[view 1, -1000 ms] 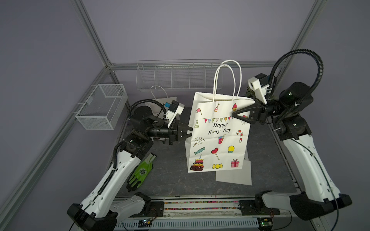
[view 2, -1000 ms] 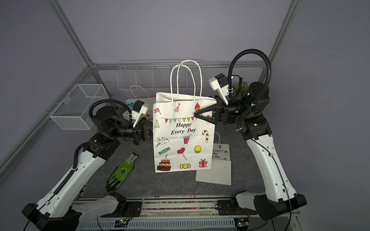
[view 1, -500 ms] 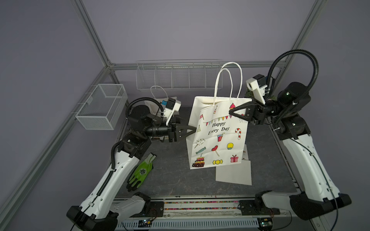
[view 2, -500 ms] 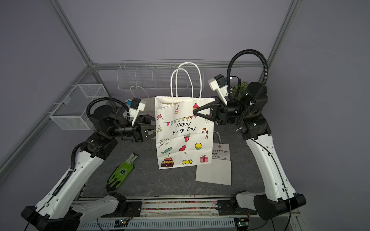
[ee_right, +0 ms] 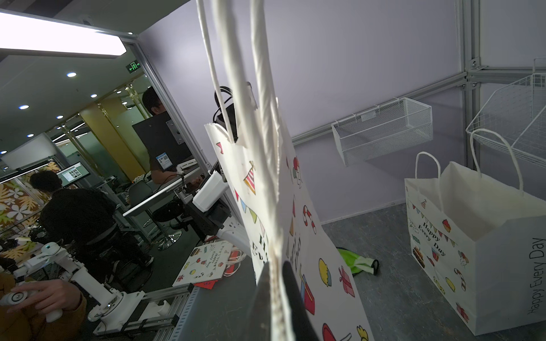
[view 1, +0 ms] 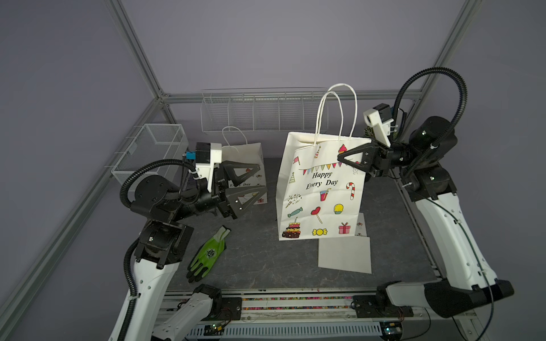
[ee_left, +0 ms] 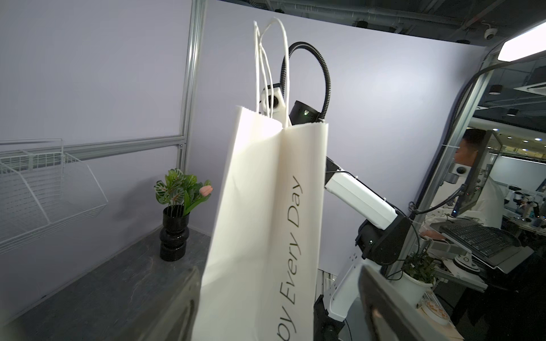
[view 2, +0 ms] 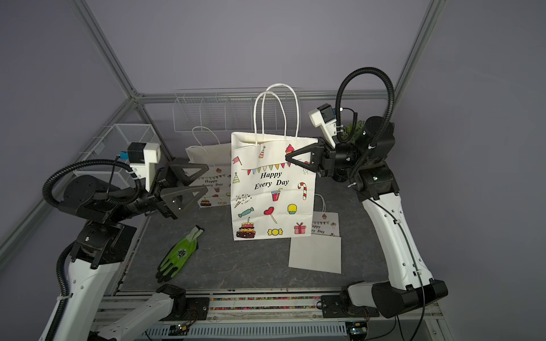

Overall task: Put away the paper bag
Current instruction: Press the paper bag.

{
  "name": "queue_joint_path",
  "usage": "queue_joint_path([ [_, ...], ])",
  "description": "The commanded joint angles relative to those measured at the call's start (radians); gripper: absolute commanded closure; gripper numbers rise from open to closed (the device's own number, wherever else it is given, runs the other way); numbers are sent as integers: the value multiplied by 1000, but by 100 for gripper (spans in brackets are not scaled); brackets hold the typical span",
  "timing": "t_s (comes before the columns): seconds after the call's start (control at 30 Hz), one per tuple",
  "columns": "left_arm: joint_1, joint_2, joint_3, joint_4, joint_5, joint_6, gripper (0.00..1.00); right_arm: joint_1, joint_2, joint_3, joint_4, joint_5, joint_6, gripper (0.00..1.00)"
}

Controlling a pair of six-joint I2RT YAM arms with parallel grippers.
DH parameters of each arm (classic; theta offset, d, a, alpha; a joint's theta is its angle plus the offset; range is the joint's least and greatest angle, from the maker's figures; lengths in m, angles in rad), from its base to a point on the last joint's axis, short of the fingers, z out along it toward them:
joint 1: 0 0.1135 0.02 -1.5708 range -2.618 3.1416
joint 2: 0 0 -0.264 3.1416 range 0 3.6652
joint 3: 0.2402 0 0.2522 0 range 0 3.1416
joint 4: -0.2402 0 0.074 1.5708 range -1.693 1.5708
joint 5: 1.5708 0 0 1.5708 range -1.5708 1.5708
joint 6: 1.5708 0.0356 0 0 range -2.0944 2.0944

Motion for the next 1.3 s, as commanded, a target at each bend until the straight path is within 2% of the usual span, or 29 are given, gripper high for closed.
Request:
queue_joint_path([
  [0.0,-80,30,-5,40,12,-34,18,-5,7,34,6,20,27,93],
  [0.1,-153,61,8,-55,-17,39,18,-5,11,55,-5,31,31,93],
  [0.2,-179,80,5,-158,-68,110,18,-6,11,73,-15,43,32,93],
  [0.53,-254,172,44,-152,-151,111,21,13,19,61,-100,92,-31,92],
  [0.6,-257,194,61,-168,-191,117,28,23,11,59,-139,101,-69,92],
  [0.7,-257,204,74,-196,-238,150,52,23,-4,58,-203,107,-124,90],
  [0.73,-257,206,77,-197,-240,151,56,25,-7,57,-217,108,-137,90],
  [0.8,-257,215,86,-195,-239,151,63,25,-11,52,-236,104,-153,89],
  [1.03,-257,237,132,-222,-259,174,76,26,-24,36,-263,95,-181,86],
  [1.13,-257,243,153,-242,-287,186,91,26,-30,36,-265,91,-183,86],
  [1.2,-257,247,158,-257,-317,199,93,25,-36,34,-267,86,-184,86],
  [1.23,-257,244,158,-260,-329,204,89,26,-40,32,-267,84,-184,86],
  [1.27,-257,242,157,-270,-349,212,80,26,-43,32,-269,81,-186,86],
])
